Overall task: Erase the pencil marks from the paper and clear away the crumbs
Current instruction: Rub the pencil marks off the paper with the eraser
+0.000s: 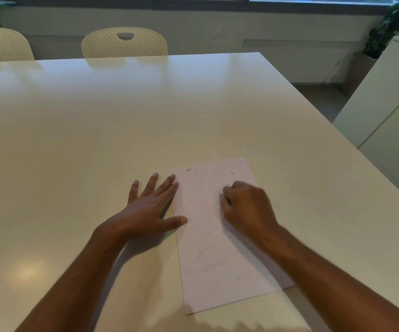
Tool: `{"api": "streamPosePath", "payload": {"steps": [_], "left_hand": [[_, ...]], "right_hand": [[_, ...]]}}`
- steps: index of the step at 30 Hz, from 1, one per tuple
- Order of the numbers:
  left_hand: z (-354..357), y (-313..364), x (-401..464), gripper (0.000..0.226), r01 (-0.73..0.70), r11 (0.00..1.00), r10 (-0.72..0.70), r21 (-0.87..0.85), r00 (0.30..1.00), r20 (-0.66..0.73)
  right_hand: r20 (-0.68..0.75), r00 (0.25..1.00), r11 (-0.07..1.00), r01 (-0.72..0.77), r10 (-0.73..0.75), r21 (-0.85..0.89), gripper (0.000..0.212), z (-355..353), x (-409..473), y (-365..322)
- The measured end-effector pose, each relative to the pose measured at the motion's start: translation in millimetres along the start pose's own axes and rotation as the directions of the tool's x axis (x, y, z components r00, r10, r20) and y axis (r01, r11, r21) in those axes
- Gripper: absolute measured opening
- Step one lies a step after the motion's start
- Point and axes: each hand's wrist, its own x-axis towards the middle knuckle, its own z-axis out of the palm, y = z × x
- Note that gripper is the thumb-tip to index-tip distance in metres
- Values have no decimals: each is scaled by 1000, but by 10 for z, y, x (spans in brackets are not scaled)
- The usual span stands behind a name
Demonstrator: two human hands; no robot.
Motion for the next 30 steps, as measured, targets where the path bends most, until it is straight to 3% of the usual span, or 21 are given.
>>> {"api": "streamPosePath", "payload": {"steps": [3, 7, 13, 18, 23, 27, 30], "left_hand": [[-1, -5, 0, 115, 8, 1000, -8, 3, 1000, 0], [-4, 0, -20, 114, -1, 1000, 1, 4, 1000, -4], [-25, 20, -20, 119, 14, 1000, -14, 3, 1000, -4], [-24, 23, -21, 118, 7, 1000, -7, -8, 1000, -8], [-17, 9, -3, 112, 19, 1000, -19, 4, 1000, 11], [-6, -2, 4, 110, 18, 1000, -18, 0, 1000, 16], [-11, -1, -1, 112, 19, 1000, -19, -4, 1000, 20]], "right_hand": [[52, 995, 996, 79, -81, 37, 23, 13, -57, -2], [-39, 997, 995, -75, 72, -67, 22, -34, 184, 343], [52, 992, 991, 115, -118, 68, 21, -5, -96, 37], [-37, 997, 995, -74, 72, -61, 19, -72, 158, 351], [69, 988, 989, 132, -137, 72, 23, -32, -155, 13], [-13, 998, 996, -61, 60, -58, 20, -61, 182, 413], [24, 998, 998, 55, -54, -14, 17, -39, 25, 142]]}}
